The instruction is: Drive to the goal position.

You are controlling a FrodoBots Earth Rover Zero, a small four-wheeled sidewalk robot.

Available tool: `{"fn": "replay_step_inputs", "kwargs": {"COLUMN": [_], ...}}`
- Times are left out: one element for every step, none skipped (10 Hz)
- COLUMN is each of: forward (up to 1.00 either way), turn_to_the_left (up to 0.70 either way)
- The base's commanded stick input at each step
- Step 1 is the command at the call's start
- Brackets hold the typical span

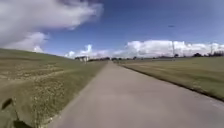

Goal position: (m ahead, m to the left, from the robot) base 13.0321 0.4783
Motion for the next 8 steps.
{"fn": "replay_step_inputs", "kwargs": {"forward": [0.7,0.7,0.7,0.7,0.7,0.7,0.7,0.7], "turn_to_the_left": [-0.3,-0.25,0.0,0.0,0.0,0.0,0.0,0.0]}}
